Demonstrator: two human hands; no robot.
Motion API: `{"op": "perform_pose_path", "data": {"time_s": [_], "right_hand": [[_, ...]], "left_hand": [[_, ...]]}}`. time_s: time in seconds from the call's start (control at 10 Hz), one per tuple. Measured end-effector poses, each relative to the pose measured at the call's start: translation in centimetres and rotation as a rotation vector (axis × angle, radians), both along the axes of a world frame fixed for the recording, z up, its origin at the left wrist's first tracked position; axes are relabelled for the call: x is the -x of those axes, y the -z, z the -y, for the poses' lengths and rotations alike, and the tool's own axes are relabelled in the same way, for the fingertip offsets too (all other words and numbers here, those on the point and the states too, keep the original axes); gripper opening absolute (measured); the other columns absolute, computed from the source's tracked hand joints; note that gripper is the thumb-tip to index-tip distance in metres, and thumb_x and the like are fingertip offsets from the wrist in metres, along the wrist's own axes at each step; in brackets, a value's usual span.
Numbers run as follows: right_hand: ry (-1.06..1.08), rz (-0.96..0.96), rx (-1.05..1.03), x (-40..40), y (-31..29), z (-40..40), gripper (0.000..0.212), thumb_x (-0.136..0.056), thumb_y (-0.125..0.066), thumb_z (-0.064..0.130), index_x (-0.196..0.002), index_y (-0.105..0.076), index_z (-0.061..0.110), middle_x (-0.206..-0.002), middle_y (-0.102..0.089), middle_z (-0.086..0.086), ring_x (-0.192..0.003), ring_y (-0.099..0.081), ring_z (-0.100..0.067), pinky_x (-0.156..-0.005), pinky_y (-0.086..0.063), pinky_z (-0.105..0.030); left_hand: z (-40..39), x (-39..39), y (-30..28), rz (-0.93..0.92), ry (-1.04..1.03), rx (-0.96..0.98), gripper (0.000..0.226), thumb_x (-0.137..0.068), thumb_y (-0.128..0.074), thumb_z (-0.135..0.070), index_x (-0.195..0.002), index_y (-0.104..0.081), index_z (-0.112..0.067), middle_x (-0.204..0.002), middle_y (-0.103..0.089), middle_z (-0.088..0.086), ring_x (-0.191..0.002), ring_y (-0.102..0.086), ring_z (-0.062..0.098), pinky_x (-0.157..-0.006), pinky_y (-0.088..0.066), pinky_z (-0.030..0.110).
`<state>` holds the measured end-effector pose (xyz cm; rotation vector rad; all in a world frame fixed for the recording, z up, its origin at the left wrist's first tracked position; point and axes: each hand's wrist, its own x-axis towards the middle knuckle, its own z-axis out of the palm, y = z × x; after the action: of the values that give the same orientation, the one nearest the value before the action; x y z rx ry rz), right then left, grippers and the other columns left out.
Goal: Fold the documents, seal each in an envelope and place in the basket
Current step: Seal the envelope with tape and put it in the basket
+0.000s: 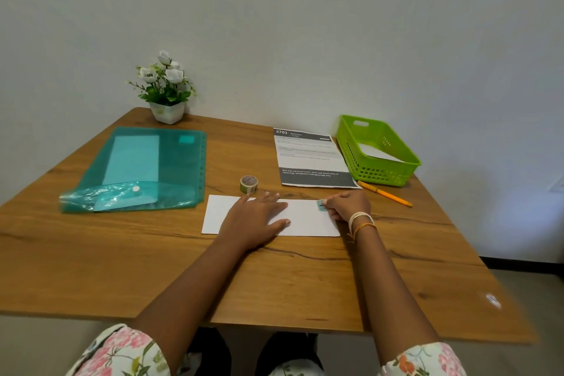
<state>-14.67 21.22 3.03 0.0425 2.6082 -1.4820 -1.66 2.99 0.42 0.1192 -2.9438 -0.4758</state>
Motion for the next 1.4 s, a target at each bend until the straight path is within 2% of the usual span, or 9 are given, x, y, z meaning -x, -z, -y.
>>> {"op": "perform_pose_path", "data": {"time_s": [0.3, 0.6, 0.7, 0.9, 1.0, 1.1, 1.2, 1.3, 1.4], "right_hand": [[0.02, -0.073, -0.12, 0.3, 0.8, 0.6, 0.003, -0.072, -0.075, 0.014, -0.07, -0.077, 0.013, -0.062, -0.07, -0.005, -0.056, -0.063, -0.017, -0.063, -0.058, -0.031], [0.022, -0.212, -0.189, -0.5, 1.2, 0.7, 0.007, -0.073, -0.079, 0.015, -0.07, -0.073, 0.018, -0.085, -0.072, -0.003, -0.087, -0.065, -0.021, -0.076, -0.051, -0.029], [-0.072, -0.235, -0.268, -1.0, 1.6, 0.1, 0.004, -0.079, -0.074, 0.019, -0.076, -0.076, 0.018, -0.088, -0.073, -0.005, -0.086, -0.064, -0.023, -0.07, -0.044, -0.025], [-0.151, -0.21, -0.358, -1.1, 2.1, -0.8, 0.03, -0.082, -0.073, 0.033, -0.109, -0.072, 0.022, -0.118, -0.067, -0.007, -0.107, -0.06, -0.023, -0.084, -0.05, -0.028], [-0.188, -0.255, -0.465, -1.7, 2.7, -1.1, 0.042, -0.085, -0.067, 0.04, -0.124, -0.063, 0.026, -0.125, -0.057, -0.007, -0.113, -0.053, -0.024, -0.093, -0.051, -0.037], [-0.28, -0.397, -0.668, -3.1, 2.7, -1.2, 0.06, -0.088, -0.053, 0.055, -0.14, -0.042, 0.028, -0.136, -0.046, -0.003, -0.127, -0.041, -0.025, -0.101, -0.042, -0.043], [-0.461, -0.453, -0.794, -4.3, 2.9, -0.9, 0.07, -0.092, -0.029, 0.065, -0.149, -0.023, 0.025, -0.157, -0.023, 0.004, -0.146, -0.016, -0.021, -0.116, -0.015, -0.051], [-0.505, -0.403, -0.839, -4.7, 3.1, -1.0, 0.075, -0.091, -0.013, 0.069, -0.152, -0.013, 0.026, -0.16, -0.01, 0.009, -0.148, -0.004, -0.018, -0.116, -0.003, -0.053], [-0.509, -0.408, -0.864, -4.8, 3.1, -1.0, 0.075, -0.09, -0.01, 0.07, -0.152, -0.011, 0.028, -0.16, -0.009, 0.009, -0.148, -0.004, -0.018, -0.116, -0.002, -0.055]], "left_hand": [[0.0, 0.0, 0.0, 0.009, -0.007, -0.01, 0.055, -0.094, -0.038, -0.062, -0.144, -0.04, -0.04, -0.156, -0.026, -0.014, -0.146, -0.02, 0.008, -0.118, -0.013, 0.04], [0.0, -0.1, -0.1, 0.015, -0.013, -0.02, 0.056, -0.093, -0.039, -0.062, -0.144, -0.04, -0.039, -0.156, -0.027, -0.013, -0.146, -0.021, 0.008, -0.119, -0.013, 0.041], [0.1, -0.2, 0.0, 0.007, -0.015, -0.025, 0.055, -0.093, -0.039, -0.062, -0.143, -0.041, -0.04, -0.156, -0.028, -0.013, -0.145, -0.021, 0.008, -0.119, -0.013, 0.04], [0.0, -0.2, -0.1, 0.011, -0.018, -0.027, 0.055, -0.093, -0.039, -0.062, -0.144, -0.04, -0.04, -0.156, -0.027, -0.013, -0.146, -0.021, 0.009, -0.119, -0.014, 0.041], [-0.1, -0.2, -0.2, 0.011, -0.021, -0.028, 0.055, -0.093, -0.039, -0.062, -0.143, -0.04, -0.04, -0.156, -0.027, -0.013, -0.146, -0.021, 0.009, -0.119, -0.013, 0.041], [-0.1, -0.2, -0.2, 0.011, -0.023, -0.025, 0.055, -0.093, -0.039, -0.062, -0.143, -0.041, -0.04, -0.156, -0.027, -0.013, -0.145, -0.022, 0.009, -0.118, -0.013, 0.041], [-0.1, -0.2, -0.2, 0.009, -0.021, -0.021, 0.055, -0.093, -0.039, -0.063, -0.143, -0.041, -0.039, -0.156, -0.028, -0.012, -0.145, -0.023, 0.01, -0.118, -0.013, 0.041], [-0.1, -0.2, -0.2, 0.006, -0.023, -0.023, 0.055, -0.093, -0.039, -0.062, -0.143, -0.04, -0.04, -0.156, -0.028, -0.012, -0.145, -0.023, 0.01, -0.118, -0.013, 0.041], [-0.1, -0.4, -0.1, 0.011, -0.028, -0.033, 0.055, -0.093, -0.039, -0.062, -0.144, -0.04, -0.04, -0.156, -0.028, -0.013, -0.145, -0.022, 0.009, -0.119, -0.013, 0.041]]}}
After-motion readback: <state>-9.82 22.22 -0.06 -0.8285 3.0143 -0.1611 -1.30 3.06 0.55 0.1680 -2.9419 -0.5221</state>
